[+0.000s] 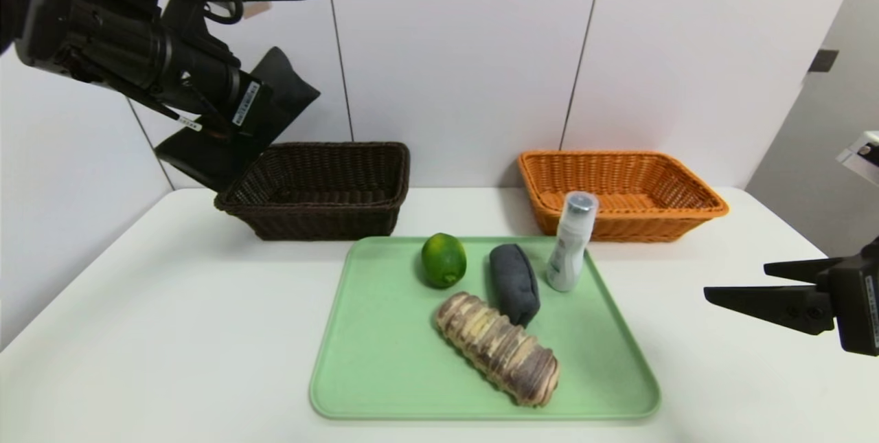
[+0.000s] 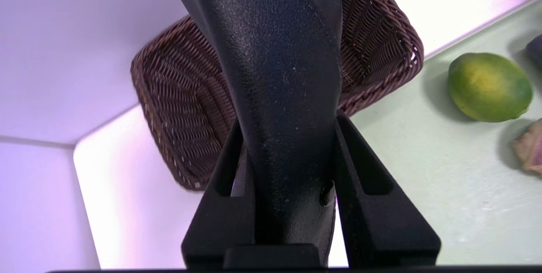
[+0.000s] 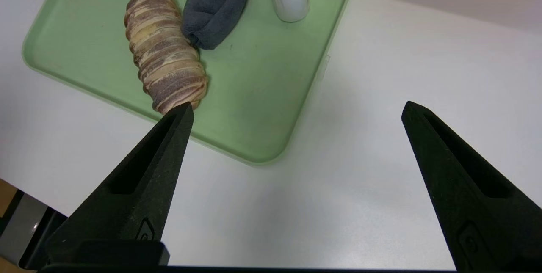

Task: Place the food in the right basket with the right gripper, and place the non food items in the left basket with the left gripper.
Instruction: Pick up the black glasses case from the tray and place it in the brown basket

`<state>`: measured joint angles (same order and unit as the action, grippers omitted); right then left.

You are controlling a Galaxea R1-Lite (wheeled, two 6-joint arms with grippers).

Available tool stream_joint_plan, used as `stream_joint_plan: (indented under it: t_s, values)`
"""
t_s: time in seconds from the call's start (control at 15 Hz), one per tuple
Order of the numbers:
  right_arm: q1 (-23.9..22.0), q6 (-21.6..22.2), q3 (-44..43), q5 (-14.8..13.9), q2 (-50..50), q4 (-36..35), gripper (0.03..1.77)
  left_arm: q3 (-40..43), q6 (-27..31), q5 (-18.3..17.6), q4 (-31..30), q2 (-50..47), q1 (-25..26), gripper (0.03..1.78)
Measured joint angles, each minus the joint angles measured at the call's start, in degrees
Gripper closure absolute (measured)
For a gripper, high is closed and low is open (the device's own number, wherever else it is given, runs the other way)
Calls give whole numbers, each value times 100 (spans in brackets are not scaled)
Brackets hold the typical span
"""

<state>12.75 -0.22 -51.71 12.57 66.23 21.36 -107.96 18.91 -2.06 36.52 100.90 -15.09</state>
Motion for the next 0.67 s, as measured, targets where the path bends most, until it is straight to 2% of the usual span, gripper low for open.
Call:
stream_joint_plan:
  t_s: [0.27, 0.47, 0.67]
  values:
    - [15, 9, 26, 0, -94, -9, 10, -205, 1273, -984, -113, 642, 346, 127]
    - [12, 11, 169, 0, -151, -11, 10, -362, 2383, -1298, -169, 1026, 550, 127]
    - [9, 1, 232, 0, -199, -20, 10, -450, 3249, -1340, -213, 1300, 694, 127]
